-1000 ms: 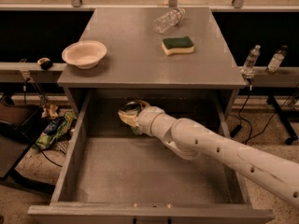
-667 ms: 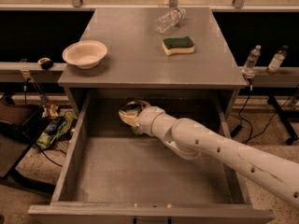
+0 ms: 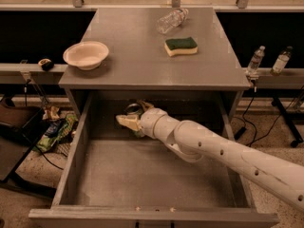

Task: Place green can into top drawer

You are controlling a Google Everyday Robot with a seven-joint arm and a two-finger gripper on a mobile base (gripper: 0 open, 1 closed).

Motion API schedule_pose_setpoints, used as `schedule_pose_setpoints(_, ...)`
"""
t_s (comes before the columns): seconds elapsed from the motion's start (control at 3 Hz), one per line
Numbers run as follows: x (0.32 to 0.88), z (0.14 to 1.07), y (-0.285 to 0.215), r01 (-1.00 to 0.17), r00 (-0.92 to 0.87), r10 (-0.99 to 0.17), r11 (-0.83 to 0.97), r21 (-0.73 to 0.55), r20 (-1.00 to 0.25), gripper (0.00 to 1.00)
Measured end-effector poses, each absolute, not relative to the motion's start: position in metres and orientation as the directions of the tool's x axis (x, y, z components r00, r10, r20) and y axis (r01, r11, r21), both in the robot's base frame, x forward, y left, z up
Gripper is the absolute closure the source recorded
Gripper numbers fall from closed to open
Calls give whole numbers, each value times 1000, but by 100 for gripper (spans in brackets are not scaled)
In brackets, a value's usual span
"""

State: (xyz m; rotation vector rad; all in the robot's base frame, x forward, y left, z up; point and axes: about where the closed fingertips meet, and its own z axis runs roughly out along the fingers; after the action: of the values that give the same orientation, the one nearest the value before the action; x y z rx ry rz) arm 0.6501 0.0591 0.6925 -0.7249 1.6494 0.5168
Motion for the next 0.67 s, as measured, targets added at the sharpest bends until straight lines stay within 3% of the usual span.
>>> schedule_pose_setpoints(0.67, 650, 692, 59, -705, -105, -179, 707, -54, -978, 0)
